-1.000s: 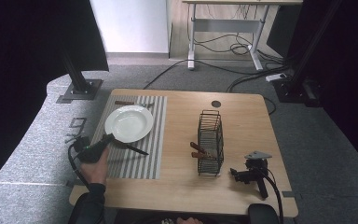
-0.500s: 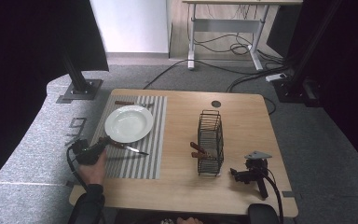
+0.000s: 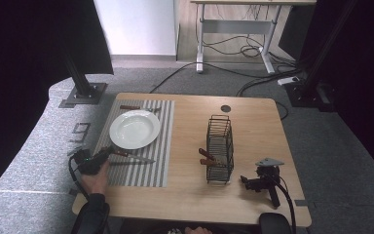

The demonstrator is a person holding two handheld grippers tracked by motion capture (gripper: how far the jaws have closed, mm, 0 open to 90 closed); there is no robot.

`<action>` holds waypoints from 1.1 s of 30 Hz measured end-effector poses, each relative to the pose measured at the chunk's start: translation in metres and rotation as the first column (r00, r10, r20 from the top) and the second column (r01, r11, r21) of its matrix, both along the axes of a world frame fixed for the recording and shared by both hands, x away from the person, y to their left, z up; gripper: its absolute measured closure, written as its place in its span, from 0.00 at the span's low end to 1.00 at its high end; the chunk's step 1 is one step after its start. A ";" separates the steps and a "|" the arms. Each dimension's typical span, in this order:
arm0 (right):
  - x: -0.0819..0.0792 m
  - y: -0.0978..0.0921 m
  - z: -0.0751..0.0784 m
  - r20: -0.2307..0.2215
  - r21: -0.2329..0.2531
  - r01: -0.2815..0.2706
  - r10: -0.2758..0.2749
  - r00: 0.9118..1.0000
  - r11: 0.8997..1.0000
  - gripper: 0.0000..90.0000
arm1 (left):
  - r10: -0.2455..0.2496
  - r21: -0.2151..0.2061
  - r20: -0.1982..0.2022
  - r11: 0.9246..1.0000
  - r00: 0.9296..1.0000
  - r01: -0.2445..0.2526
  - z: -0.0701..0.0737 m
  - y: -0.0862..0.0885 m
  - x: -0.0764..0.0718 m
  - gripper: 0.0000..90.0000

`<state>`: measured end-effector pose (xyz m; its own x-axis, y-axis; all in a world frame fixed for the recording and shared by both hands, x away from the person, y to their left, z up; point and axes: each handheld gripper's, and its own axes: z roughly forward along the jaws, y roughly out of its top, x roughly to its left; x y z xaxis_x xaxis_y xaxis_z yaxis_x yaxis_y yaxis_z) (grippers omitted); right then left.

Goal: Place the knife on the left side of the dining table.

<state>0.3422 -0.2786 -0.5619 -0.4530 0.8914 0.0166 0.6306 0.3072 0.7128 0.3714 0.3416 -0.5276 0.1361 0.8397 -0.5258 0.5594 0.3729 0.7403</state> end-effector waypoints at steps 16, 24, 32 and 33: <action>0.000 0.000 0.000 0.000 0.000 0.000 0.000 1.000 1.000 0.00 | -0.012 0.037 -0.018 0.999 1.000 0.012 -0.014 0.007 0.009 0.61; 0.000 0.000 0.000 0.000 0.000 0.000 0.000 1.000 1.000 0.00 | -0.026 0.060 -0.040 0.998 0.999 0.029 -0.017 0.009 0.013 0.58; 0.000 0.000 0.000 0.000 0.000 0.000 0.000 1.000 1.000 0.00 | -0.025 0.143 -0.068 0.989 0.997 0.034 -0.019 0.008 0.017 0.56; 0.000 0.000 0.000 0.000 0.000 0.000 0.000 1.000 1.000 0.00 | -0.024 0.145 -0.069 0.989 0.997 0.034 -0.019 0.008 0.017 0.56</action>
